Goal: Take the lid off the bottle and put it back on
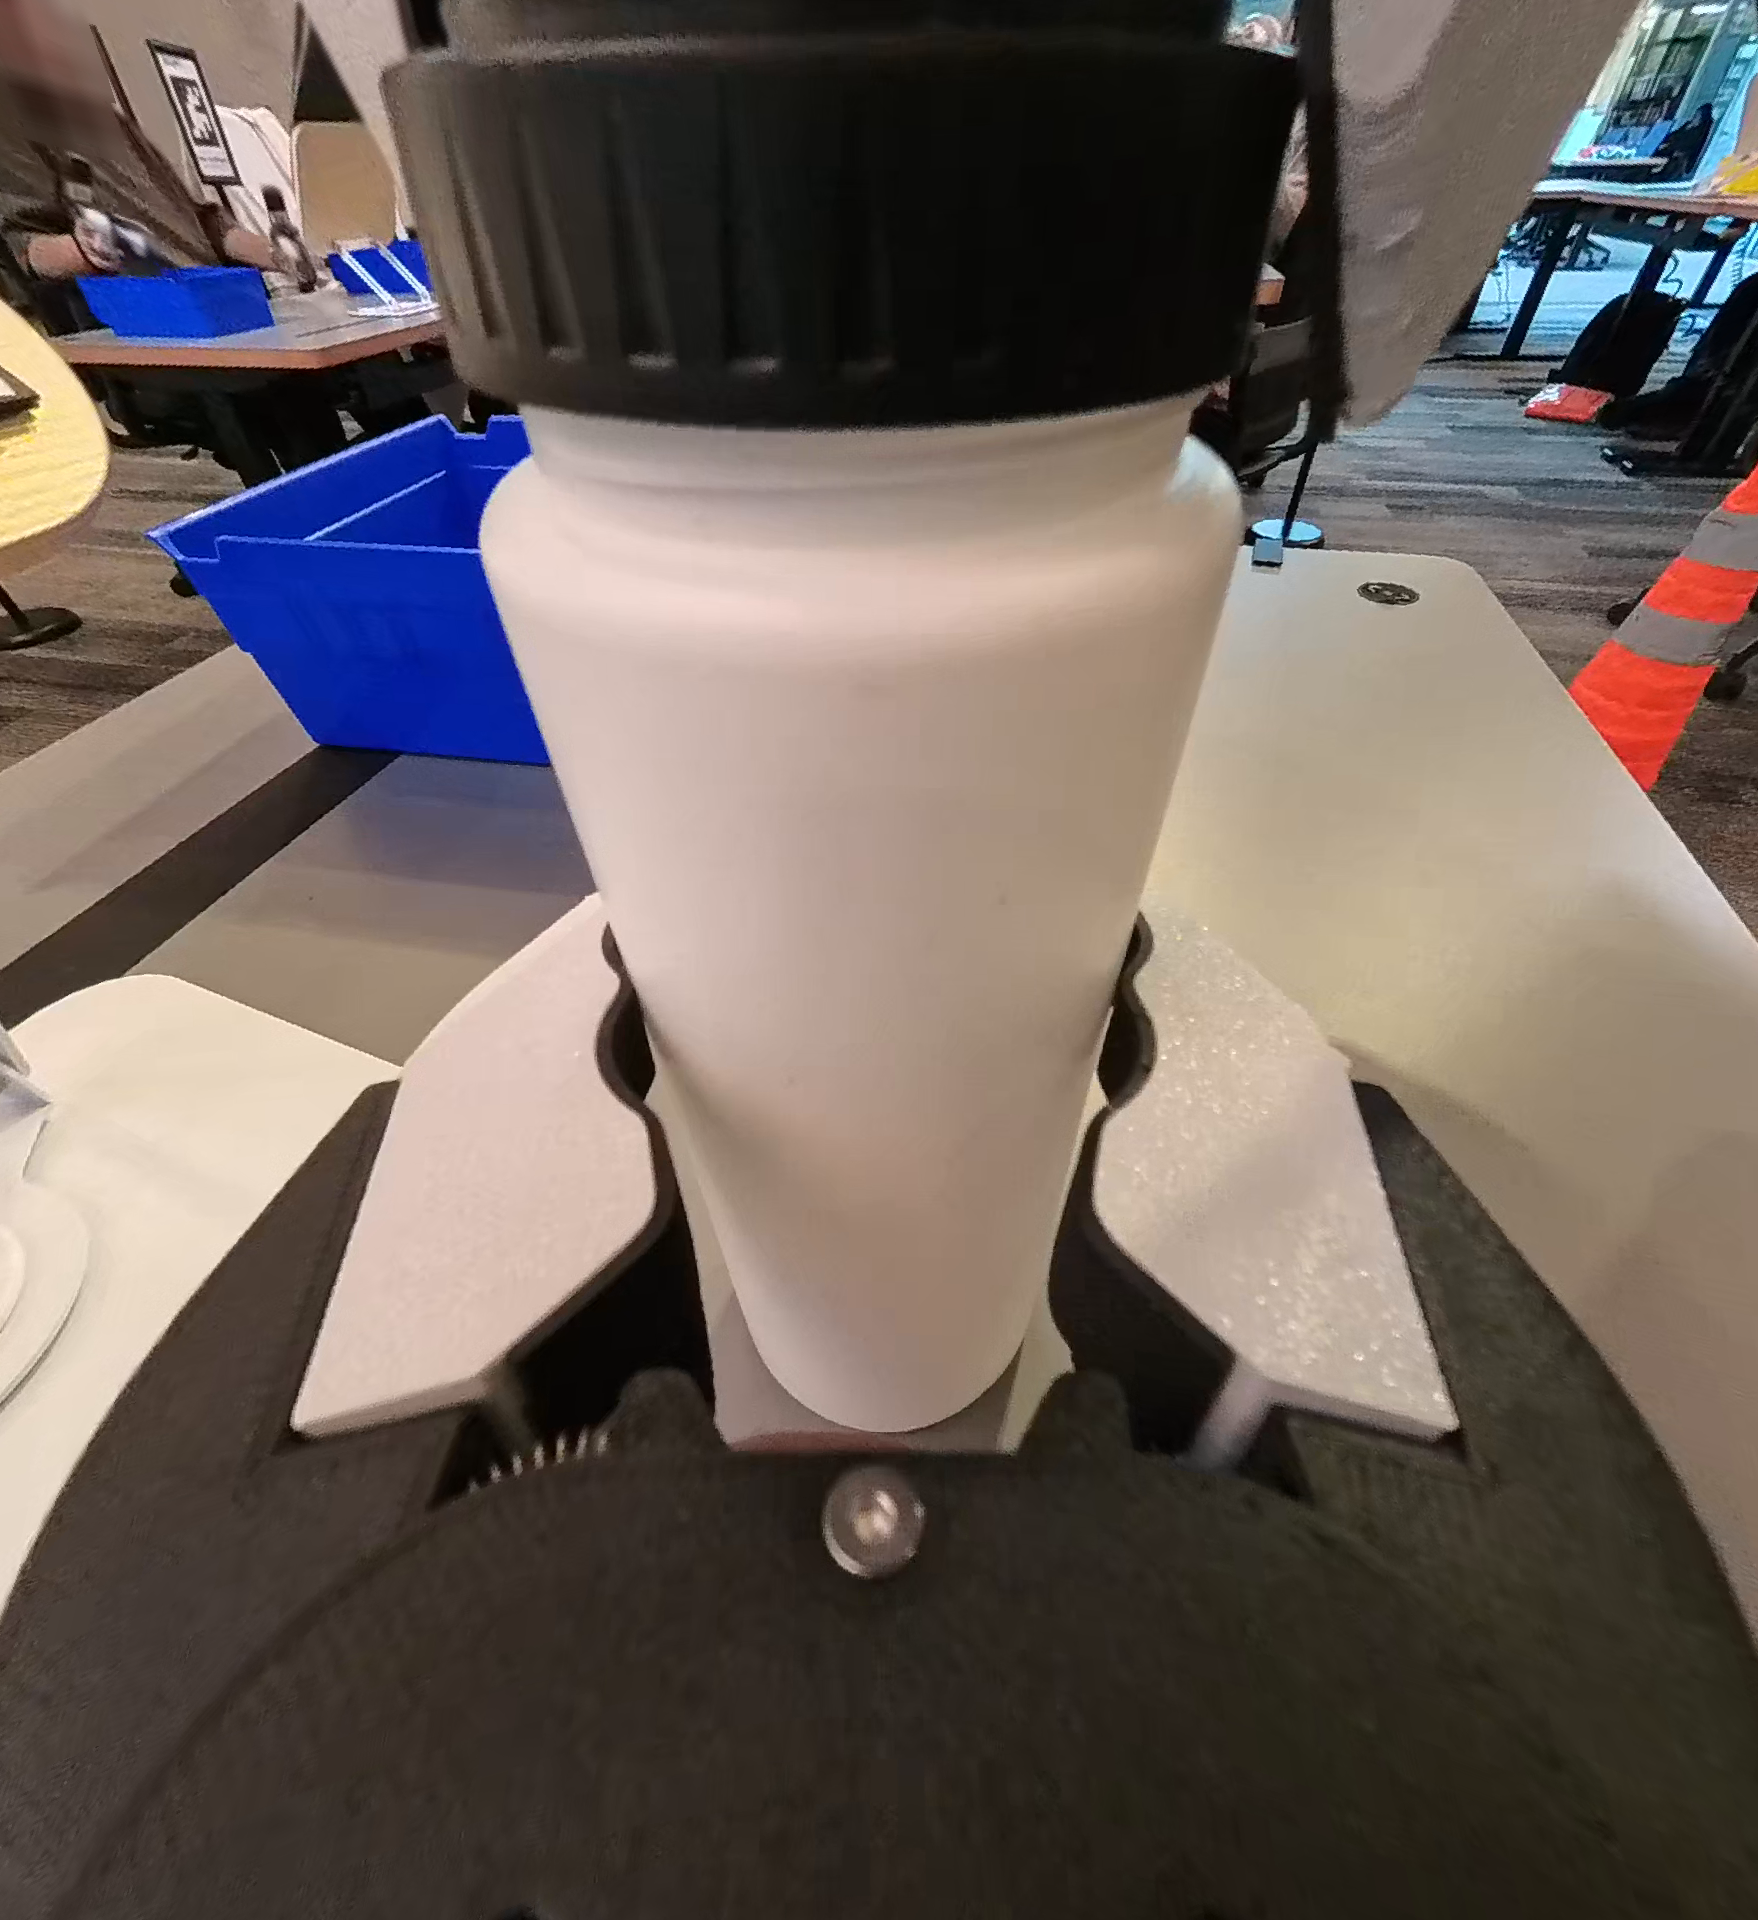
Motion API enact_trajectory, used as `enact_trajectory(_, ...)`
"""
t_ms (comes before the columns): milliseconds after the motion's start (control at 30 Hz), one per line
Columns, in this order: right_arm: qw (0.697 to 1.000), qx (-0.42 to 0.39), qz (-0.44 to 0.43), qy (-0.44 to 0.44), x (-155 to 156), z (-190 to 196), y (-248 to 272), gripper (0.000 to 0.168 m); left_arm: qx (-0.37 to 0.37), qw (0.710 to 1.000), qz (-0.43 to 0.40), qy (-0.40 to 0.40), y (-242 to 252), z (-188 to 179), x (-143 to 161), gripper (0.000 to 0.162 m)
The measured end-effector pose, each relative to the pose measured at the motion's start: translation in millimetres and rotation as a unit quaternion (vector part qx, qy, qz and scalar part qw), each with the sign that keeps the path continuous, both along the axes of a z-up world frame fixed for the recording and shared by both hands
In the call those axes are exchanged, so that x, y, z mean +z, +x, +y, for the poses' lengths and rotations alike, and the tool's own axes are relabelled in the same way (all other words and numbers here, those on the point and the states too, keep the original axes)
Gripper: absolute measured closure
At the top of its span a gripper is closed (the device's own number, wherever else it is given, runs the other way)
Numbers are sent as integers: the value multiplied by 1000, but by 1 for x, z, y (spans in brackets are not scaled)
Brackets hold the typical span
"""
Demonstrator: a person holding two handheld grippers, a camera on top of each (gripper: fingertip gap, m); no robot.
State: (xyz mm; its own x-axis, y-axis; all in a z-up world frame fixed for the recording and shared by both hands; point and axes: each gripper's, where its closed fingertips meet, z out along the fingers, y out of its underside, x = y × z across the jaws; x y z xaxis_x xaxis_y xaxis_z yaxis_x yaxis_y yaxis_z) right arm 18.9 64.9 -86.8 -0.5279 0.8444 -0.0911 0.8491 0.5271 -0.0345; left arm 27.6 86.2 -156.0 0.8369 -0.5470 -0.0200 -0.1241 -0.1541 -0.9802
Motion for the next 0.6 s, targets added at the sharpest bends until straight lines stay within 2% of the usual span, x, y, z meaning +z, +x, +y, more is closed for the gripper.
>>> enact_trajectory(167, 998, 53, -10, 25, 0, 1, 2, 91, 0, 1000, 3, 1, 0, 0, 0, 77)
enact_trajectory(267, 989, 126, -42, 57, 1, 4, 3, 91, 0, 1000, 3, 0, 0, 0, 0, 77)
enact_trajectory(367, 966, 217, -86, 111, 2, 8, 4, 92, 1, 1000, 2, -1, 0, 0, 0, 77)
enact_trajectory(500, 912, 328, -129, 211, 6, 15, -2, 92, 4, 1000, -2, -2, -4, 0, 0, 77)
enact_trajectory(600, 849, 413, -117, 309, 10, 19, -11, 92, 4, 1000, -15, -3, -8, 0, 1, 77)
